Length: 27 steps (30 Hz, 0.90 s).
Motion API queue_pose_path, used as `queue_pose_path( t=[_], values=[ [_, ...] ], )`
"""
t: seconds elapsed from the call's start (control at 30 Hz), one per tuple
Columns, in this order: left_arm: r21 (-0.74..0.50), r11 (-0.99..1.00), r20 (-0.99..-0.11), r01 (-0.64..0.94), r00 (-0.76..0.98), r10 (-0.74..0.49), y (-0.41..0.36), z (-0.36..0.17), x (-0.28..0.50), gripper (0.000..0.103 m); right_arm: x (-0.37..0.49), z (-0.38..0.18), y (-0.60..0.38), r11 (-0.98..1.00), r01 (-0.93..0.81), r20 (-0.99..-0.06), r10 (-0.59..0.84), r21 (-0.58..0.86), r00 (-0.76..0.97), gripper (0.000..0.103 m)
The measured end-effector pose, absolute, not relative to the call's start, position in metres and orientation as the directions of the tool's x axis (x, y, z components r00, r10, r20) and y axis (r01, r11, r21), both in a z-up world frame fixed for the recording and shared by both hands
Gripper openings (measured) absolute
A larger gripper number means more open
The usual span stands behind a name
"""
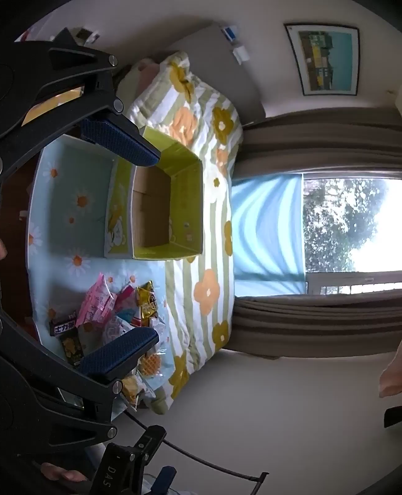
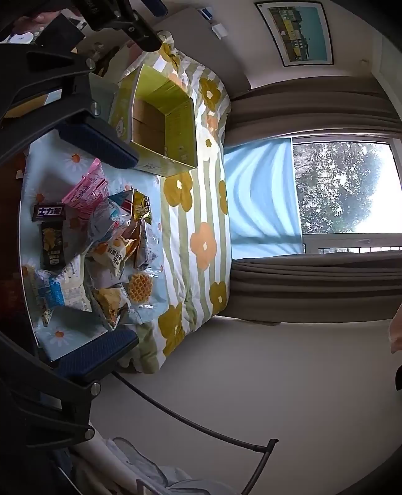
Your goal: Organize snacks
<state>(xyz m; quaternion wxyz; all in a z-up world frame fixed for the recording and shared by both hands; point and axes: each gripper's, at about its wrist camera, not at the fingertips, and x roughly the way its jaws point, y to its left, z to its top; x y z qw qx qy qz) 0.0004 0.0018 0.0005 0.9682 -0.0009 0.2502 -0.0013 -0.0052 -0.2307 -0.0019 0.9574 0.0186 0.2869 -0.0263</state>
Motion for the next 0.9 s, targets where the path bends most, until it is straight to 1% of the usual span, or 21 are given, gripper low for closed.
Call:
queue_pose_path(
  t=[0.03,0.07,0.13,0.23,0.37,0.9],
  values=[
    [-0.005,1.0,-0.487,-0.002,0.873,-0.001,0.003,0.0,0.002,0.103,-0.005,-0.002,-0.231,0.998,0.063,-0.553,-0.04,0.022,0.832,0.103],
    [-0.005,1.0,-0.457,-0.002,0.89,-0.001,0.007,0.004,-0.004,0.103,-0.006,-0.002,-0.231,0.998,0.064,-0.551,-0.042,0.021,0.834,0.103],
    [0.04,0.999,-0.468,-0.007,0.883,0.025,-0.002,0.003,0.0,0.103,-0.008,-0.002,-0.23,0.998,0.065,-0.545,-0.045,0.018,0.837,0.103],
    [0.047,0.999,-0.463,-0.006,0.886,0.027,-0.006,0.002,-0.006,0.103,-0.008,-0.003,-0.23,0.998,0.062,-0.551,-0.043,0.017,0.833,0.103],
    [0.022,1.0,-0.477,-0.009,0.879,0.018,-0.002,-0.003,-0.004,0.103,-0.014,-0.004,-0.23,0.998,0.061,-0.55,-0.042,0.016,0.834,0.103],
    [0.027,1.0,-0.485,0.005,0.875,0.009,-0.005,-0.004,-0.006,0.103,-0.01,-0.004,-0.232,0.997,0.069,-0.56,-0.047,0.019,0.827,0.103]
  ],
)
